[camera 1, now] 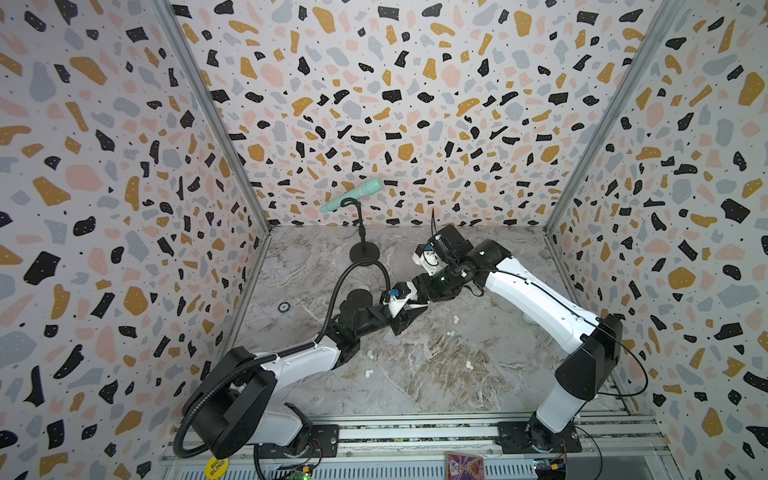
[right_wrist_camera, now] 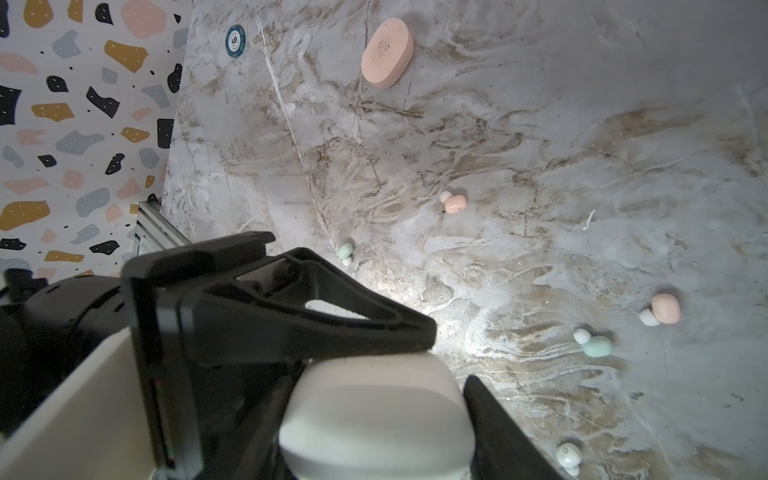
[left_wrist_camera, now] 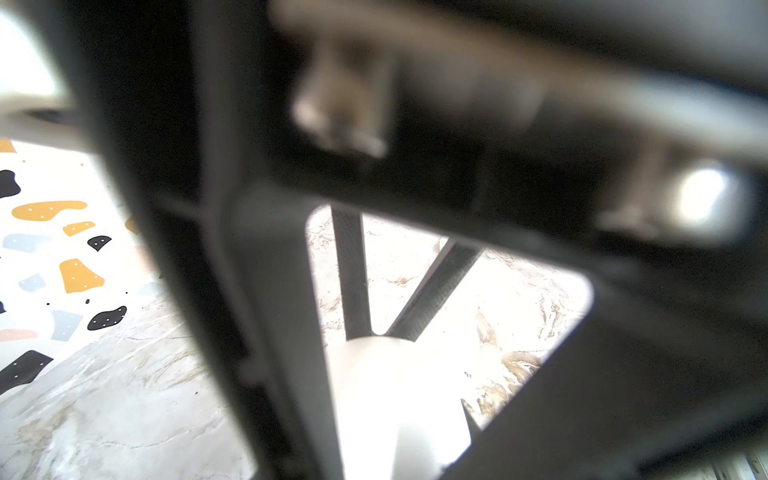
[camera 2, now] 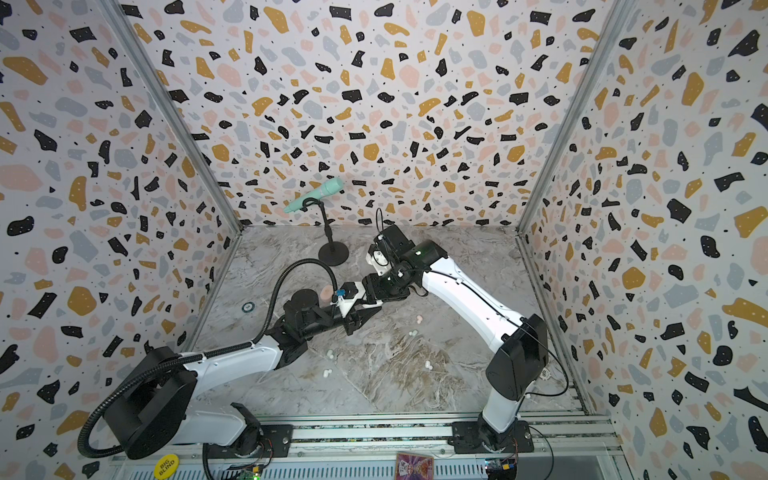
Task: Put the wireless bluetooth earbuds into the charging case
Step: 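Bring the case toward the left gripper and grip its lid with the left gripper, then pull the case body away with the right gripper to swing the lid open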
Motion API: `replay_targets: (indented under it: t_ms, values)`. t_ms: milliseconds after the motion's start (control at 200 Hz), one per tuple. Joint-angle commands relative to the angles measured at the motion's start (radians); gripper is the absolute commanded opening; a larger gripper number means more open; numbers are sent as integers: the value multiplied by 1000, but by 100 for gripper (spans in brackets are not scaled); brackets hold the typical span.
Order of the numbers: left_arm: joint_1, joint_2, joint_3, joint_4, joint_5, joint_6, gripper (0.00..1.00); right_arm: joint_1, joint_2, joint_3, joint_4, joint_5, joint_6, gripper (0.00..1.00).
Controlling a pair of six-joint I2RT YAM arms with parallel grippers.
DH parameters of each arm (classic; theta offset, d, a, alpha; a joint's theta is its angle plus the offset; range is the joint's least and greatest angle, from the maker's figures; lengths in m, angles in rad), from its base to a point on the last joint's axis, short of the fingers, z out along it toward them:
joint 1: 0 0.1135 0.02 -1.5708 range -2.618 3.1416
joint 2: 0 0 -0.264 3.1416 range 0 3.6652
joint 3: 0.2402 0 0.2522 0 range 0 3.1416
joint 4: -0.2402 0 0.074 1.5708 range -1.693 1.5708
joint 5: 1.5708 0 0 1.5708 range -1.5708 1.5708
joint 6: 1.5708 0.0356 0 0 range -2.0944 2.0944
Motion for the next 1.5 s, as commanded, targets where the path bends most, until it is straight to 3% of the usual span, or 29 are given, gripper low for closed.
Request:
replay_targets:
  t_ms: [0,195,451,611,766,956,1071,1302,1492]
  values:
    - [-11,-7,7,36,27,17,32,9,-19,38,7,-10,23,71]
    - [-11,-19,-5,38,36,-25,28,-4,-46,35,-4,15,27,89]
    - [-11,-78,-65,29,55,-110,25,-105,-182,-66,25,-13,-13,97]
    - [-11,-127,-83,30,139,-181,24,-164,-284,-147,68,-47,-163,95]
    - [-11,-154,-73,39,245,-226,24,-98,-464,-306,236,10,-366,91]
    - [-11,-113,-37,32,349,-218,23,-36,-618,-441,361,-37,-567,91]
    - [-11,-109,-16,-3,365,-177,21,-7,-608,-457,354,-62,-628,87]
    - [-11,-136,-17,-60,370,-130,20,82,-518,-451,317,28,-693,83]
    - [-11,-156,-16,-87,365,-108,19,97,-477,-441,311,60,-706,81]
